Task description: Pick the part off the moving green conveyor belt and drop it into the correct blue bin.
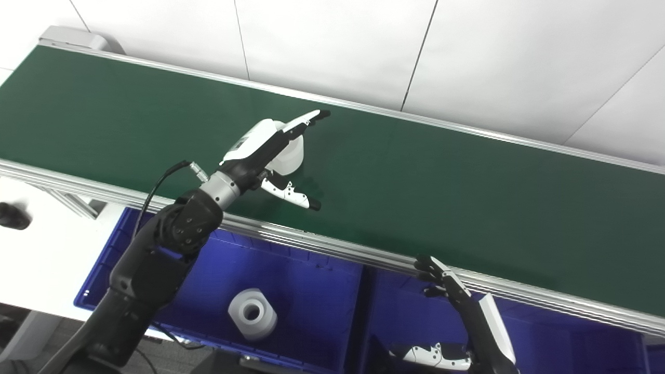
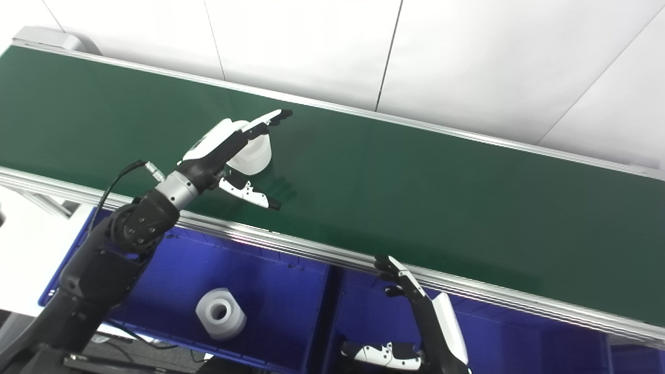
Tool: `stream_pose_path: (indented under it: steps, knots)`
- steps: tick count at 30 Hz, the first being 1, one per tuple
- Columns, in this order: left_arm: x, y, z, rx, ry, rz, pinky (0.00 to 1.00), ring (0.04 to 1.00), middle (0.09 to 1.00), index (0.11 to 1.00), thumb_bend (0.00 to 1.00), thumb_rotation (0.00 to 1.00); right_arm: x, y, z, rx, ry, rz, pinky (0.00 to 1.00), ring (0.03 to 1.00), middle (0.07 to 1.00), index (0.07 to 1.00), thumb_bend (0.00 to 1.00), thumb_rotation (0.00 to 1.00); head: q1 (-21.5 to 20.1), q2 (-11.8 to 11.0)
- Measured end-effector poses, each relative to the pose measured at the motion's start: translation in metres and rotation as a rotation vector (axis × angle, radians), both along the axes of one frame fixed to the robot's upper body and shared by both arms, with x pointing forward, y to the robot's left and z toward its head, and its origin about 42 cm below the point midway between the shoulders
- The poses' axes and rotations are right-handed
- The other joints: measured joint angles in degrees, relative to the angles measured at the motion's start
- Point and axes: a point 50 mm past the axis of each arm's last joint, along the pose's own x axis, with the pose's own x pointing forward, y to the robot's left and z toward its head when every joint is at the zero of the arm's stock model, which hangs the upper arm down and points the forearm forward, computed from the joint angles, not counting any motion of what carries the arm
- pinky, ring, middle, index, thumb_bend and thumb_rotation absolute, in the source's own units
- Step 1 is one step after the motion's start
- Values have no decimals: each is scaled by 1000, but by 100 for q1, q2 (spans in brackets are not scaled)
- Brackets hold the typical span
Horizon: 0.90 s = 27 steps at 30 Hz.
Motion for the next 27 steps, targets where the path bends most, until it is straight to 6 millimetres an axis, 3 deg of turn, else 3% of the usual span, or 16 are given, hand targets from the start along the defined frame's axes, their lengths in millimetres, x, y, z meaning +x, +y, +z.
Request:
stream_pose_path:
  steps: [5, 16, 22, 24, 27]
  knots:
    - [17, -6, -2, 165, -37, 27, 952, 953, 965, 938, 875, 193, 0, -5, -2, -9, 8, -1, 748, 819, 841, 871, 924, 325, 202, -123]
    - [47, -27, 11, 406, -239, 29, 1000, 999, 987, 912, 908, 198, 2, -10, -3, -8, 16, 2, 729, 819, 842, 869, 915, 324, 370, -220]
    - [56, -26, 3, 576, -266, -32, 1000, 954, 925, 855, 877, 23, 2, -14, -9, -6, 42, 12, 740, 801, 843, 869, 909, 301, 396, -194]
    - [58, -24, -1, 600, -252, -43, 796, 794, 806, 783, 794, 2, 2, -14, -9, -4, 42, 9, 712, 790, 844, 871, 906, 304, 387, -185]
    - [61, -25, -4, 609, -190, -67, 623, 664, 704, 716, 686, 0, 2, -14, -9, 3, 43, 7, 695, 743, 848, 874, 901, 298, 352, -158]
